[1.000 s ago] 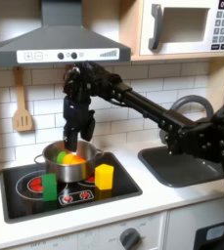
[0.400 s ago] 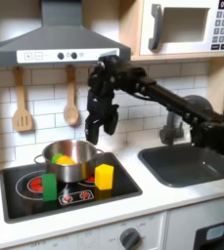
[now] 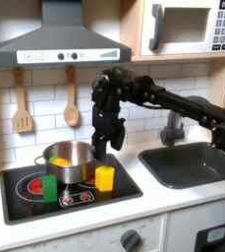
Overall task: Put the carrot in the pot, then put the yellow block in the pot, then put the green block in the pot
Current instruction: 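Put the yellow block in the pot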
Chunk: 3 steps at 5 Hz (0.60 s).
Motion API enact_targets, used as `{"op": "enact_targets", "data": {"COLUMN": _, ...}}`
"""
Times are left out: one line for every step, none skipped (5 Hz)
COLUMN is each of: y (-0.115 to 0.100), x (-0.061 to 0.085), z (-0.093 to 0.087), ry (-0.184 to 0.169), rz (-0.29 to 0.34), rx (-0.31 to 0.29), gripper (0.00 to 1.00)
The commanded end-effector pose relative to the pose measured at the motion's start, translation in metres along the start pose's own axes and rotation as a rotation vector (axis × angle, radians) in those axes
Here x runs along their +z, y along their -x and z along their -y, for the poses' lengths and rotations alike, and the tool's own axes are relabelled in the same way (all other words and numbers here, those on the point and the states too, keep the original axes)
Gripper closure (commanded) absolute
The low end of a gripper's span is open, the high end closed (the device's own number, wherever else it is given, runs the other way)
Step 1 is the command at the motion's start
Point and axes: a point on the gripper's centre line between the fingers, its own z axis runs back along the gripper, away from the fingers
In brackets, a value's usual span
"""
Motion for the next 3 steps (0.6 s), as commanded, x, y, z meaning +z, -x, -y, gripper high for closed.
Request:
{"op": "enact_targets", "data": {"y": 0.018, "x": -0.017, "z": -0.006, "ry": -0.012, "rz": -0.056, "rx": -0.03, "gripper": 0.0}}
{"op": "enact_targets", "data": {"y": 0.02, "x": -0.028, "z": -0.006, "ry": -0.017, "rz": -0.093, "rx": -0.023, "gripper": 0.0}}
{"op": "enact_targets", "data": {"y": 0.017, "x": -0.025, "z": -0.007, "ry": -0.024, "rz": -0.078, "rx": -0.029, "gripper": 0.0}}
